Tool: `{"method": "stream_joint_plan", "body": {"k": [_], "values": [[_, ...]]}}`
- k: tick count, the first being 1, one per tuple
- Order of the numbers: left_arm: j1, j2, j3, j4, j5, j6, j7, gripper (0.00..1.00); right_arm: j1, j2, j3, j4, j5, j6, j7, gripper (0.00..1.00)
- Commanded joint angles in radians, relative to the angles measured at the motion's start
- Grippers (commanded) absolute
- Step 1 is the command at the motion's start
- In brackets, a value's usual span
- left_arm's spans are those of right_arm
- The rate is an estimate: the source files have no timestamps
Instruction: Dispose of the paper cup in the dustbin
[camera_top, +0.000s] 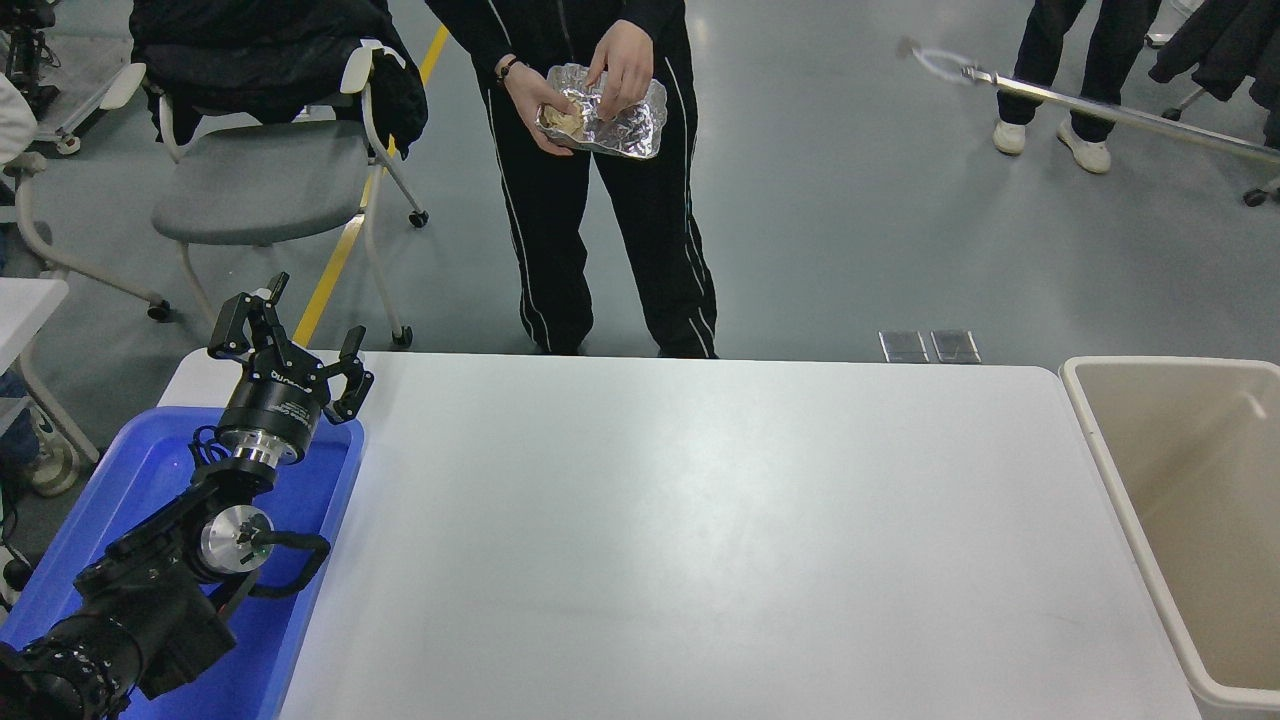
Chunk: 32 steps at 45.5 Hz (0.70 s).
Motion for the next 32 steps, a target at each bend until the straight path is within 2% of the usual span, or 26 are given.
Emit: {"method": "stream_joint_plan", "body": {"k": [1, 13, 29, 30, 32], "values": [[0.000, 0.000, 0.000, 0.000, 0.000, 0.000, 0.000, 1.00, -0.070, 0.115, 0.002, -0.018, 0.009, -0.051, -0.018, 0.00], [0.000, 0.000, 0.000, 0.000, 0.000, 0.000, 0.000, 1.00, -0.083, 0.189, 0.002, -0.018, 0.012, -0.099, -0.018, 0.00], [0.000, 0.000, 0.000, 0.002, 0.000, 0.000, 0.000, 1.00, -0.083, 0.189, 0.008, -0.018, 0.012, -0.114, -0.018, 0.00], [0.000, 0.000, 0.000, 0.000, 0.000, 0.000, 0.000, 1.00, -0.082, 0.187, 0.008, -0.018, 0.012, -0.127, -0.017, 0.09], [0.000, 0.000, 0.000, 0.000, 0.000, 0.000, 0.000, 1.00, -0.082, 0.184, 0.008, -0.018, 0.012, -0.159, -0.017, 0.36]]}}
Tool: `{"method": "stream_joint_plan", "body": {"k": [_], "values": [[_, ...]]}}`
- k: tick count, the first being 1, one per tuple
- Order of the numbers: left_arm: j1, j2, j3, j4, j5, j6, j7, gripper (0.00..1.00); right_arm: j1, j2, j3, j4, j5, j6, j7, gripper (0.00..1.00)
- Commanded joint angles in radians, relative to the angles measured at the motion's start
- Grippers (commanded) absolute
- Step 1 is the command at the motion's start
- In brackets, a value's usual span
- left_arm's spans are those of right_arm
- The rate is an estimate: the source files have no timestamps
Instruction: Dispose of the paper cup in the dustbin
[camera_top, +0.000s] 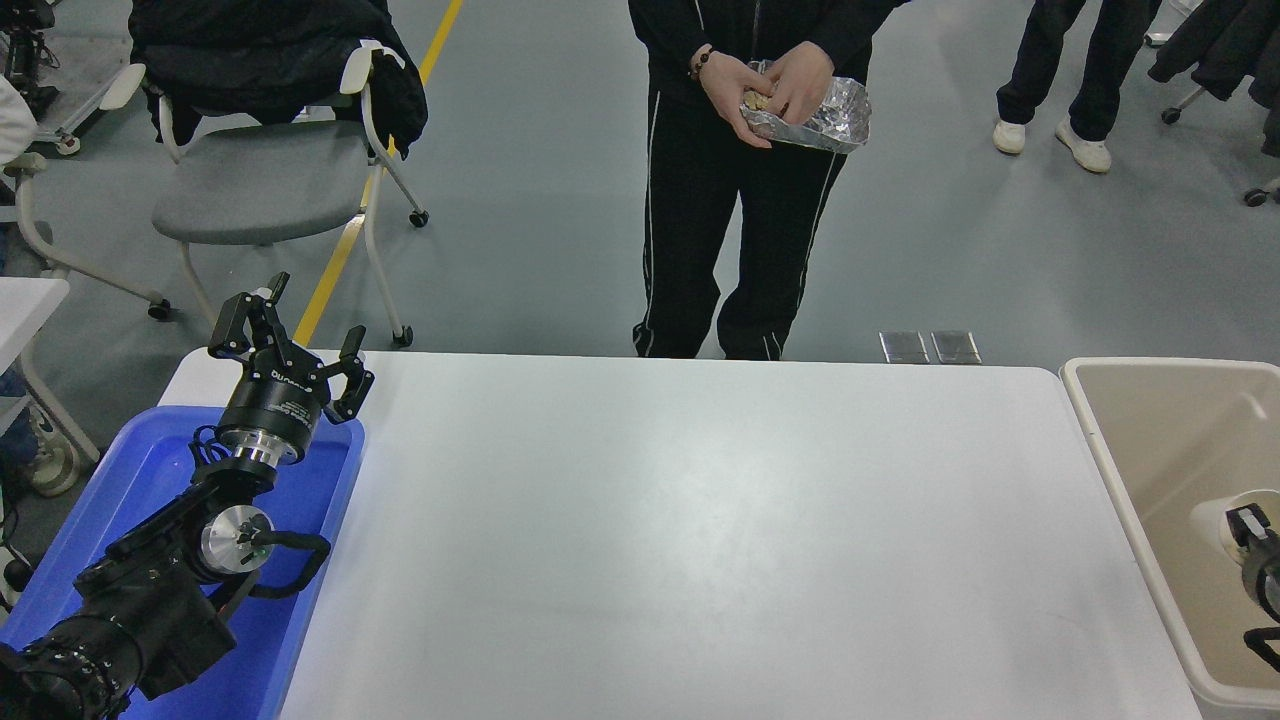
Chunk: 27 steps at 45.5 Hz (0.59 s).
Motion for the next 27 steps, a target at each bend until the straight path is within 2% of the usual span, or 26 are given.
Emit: {"method": "stream_joint_plan", "body": {"k": [1, 3, 5, 10, 19, 27], "values": [[0.000, 0.000, 0.000, 0.000, 0.000, 0.000, 0.001, 1.00, -0.001, 0.004, 0.003, -0.001, 0.001, -0.077, 0.001, 0.48], [0.000, 0.000, 0.000, 0.000, 0.000, 0.000, 0.000, 1.00, 0.002, 0.004, 0.003, 0.001, 0.001, -0.099, 0.001, 0.67], [0.000, 0.000, 0.000, 0.000, 0.000, 0.000, 0.000, 1.00, 0.005, 0.004, 0.003, 0.001, 0.001, -0.112, 0.002, 0.79], [0.000, 0.000, 0.000, 0.000, 0.000, 0.000, 0.001, 1.00, 0.013, 0.004, 0.003, 0.002, 0.001, -0.120, 0.005, 0.97], [0.000, 0.000, 0.000, 0.000, 0.000, 0.000, 0.000, 1.00, 0.025, 0.002, 0.008, 0.013, 0.001, -0.109, 0.004, 0.99], [0.000, 0.000, 0.000, 0.000, 0.000, 0.000, 0.000, 1.00, 0.126, -0.042, 0.007, 0.015, 0.002, -0.102, 0.004, 0.99]]}}
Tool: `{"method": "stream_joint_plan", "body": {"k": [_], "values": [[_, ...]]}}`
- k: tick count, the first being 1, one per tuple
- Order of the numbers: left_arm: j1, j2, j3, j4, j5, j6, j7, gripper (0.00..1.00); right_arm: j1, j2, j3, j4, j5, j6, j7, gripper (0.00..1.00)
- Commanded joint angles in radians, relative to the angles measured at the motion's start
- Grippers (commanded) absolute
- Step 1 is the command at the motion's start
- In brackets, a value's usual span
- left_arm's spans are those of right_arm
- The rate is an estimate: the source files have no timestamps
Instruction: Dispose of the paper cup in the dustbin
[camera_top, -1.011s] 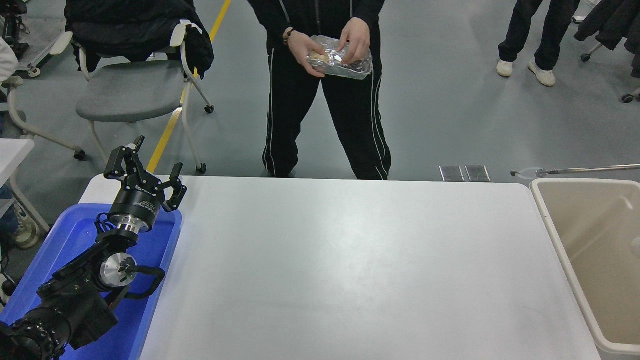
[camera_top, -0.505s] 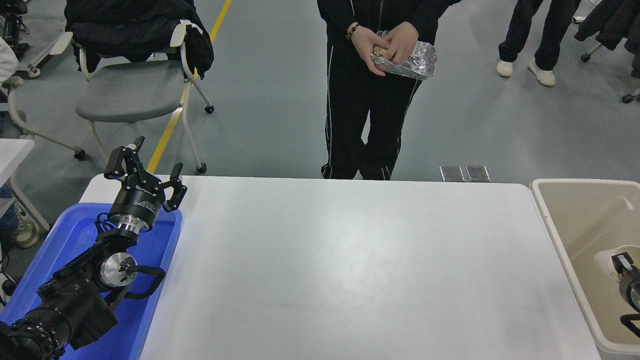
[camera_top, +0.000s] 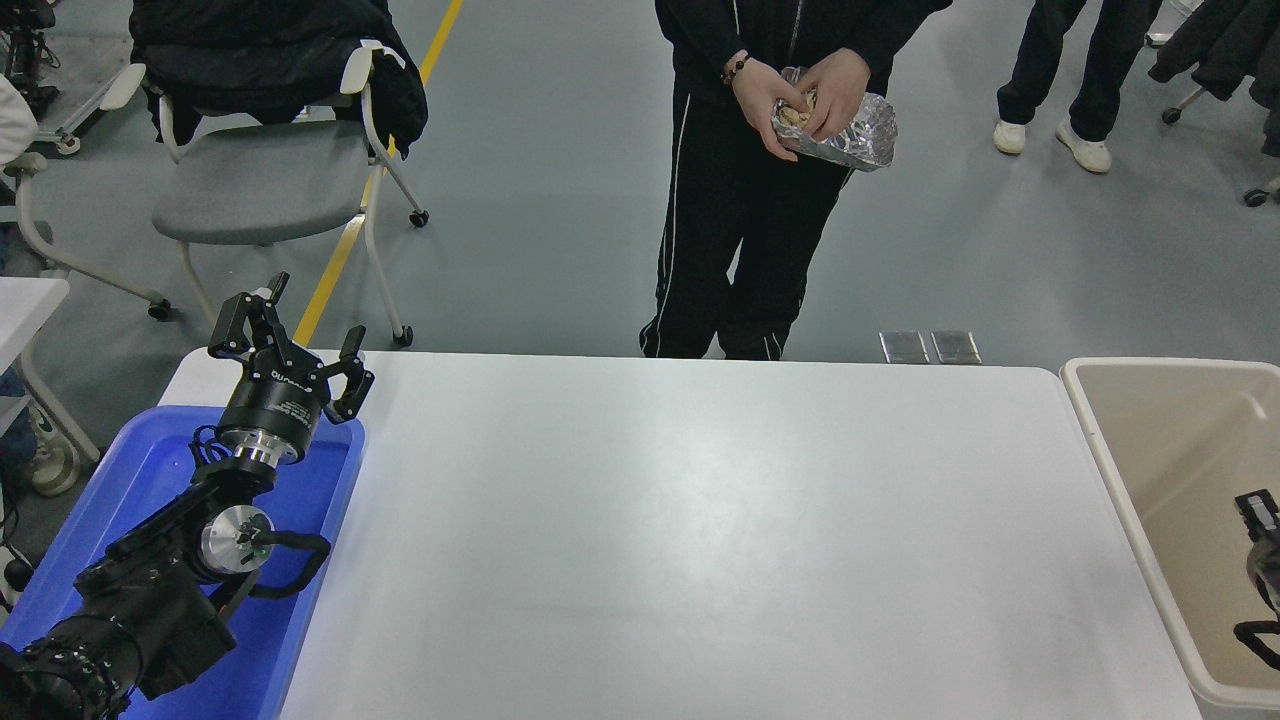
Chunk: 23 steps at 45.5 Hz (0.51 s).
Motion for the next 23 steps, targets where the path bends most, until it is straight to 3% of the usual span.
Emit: {"method": "stream_joint_plan", "body": {"k": [1, 23], "values": [[0.000, 0.000, 0.000, 0.000, 0.000, 0.000, 0.001, 1.00, 0.095, -0.048, 0.001, 0.008, 0.000, 0.000, 0.001, 0.99], [0.000, 0.000, 0.000, 0.000, 0.000, 0.000, 0.000, 1.00, 0.447, -0.141, 0.060, 0.040, 0.001, -0.001, 0.006, 0.99]]}}
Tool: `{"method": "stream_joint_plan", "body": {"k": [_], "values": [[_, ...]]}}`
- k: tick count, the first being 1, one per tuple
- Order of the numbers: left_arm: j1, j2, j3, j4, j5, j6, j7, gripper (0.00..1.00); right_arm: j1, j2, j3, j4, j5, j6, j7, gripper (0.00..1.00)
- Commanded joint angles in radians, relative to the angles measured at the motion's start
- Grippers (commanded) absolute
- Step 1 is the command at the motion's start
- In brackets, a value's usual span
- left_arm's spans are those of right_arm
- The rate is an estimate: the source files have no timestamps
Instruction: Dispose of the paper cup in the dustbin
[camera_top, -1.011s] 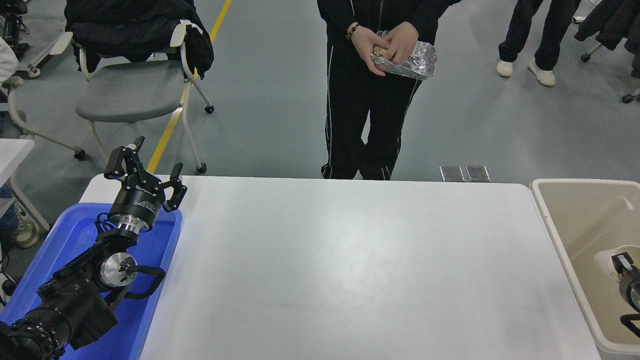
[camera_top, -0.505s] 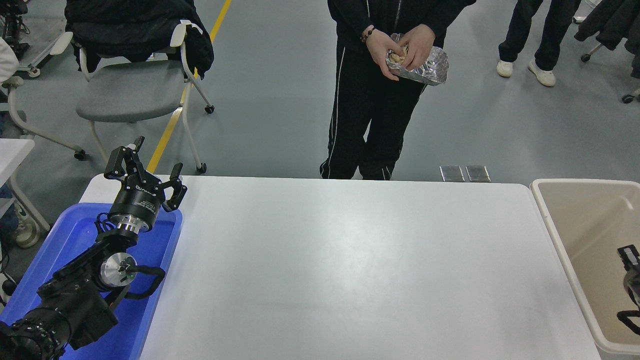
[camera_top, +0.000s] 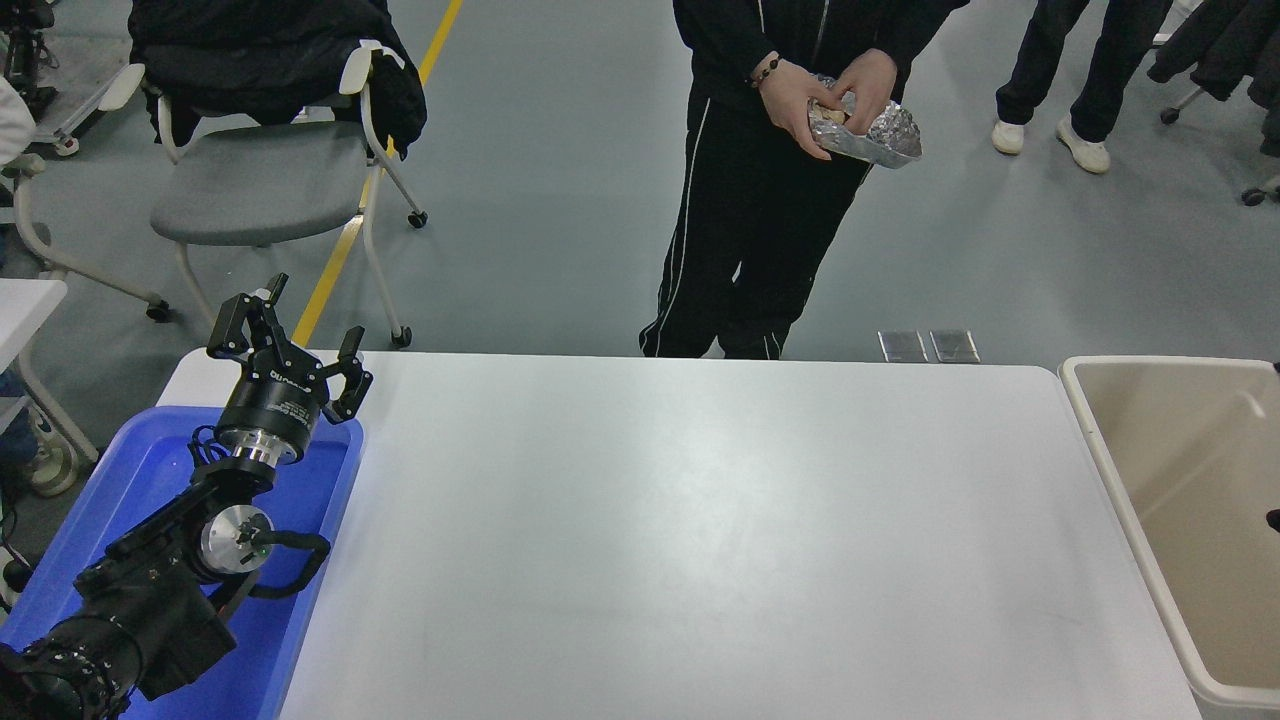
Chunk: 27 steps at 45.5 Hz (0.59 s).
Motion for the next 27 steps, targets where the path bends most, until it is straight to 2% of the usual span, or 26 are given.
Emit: {"method": "stream_joint_plan", "body": {"k": [1, 7, 14, 19, 27], "values": [[0.000, 0.000, 0.000, 0.000, 0.000, 0.000, 0.000, 1.00, 0.165, -0.042, 0.075, 0.029, 0.000, 0.005, 0.001, 0.99], [0.000, 0.000, 0.000, 0.000, 0.000, 0.000, 0.000, 1.00, 0.228, -0.068, 0.265, 0.106, 0.000, 0.005, 0.001, 0.99], [0.000, 0.000, 0.000, 0.000, 0.000, 0.000, 0.000, 1.00, 0.245, -0.135, 0.513, 0.297, -0.007, 0.005, 0.001, 1.00], [0.000, 0.001, 0.000, 0.000, 0.000, 0.000, 0.000, 1.00, 0.176, -0.209, 0.668, 0.552, -0.020, -0.001, 0.001, 0.99], [0.000, 0.000, 0.000, 0.000, 0.000, 0.000, 0.000, 1.00, 0.047, -0.235, 0.837, 0.726, -0.021, 0.009, 0.004, 0.99]]}}
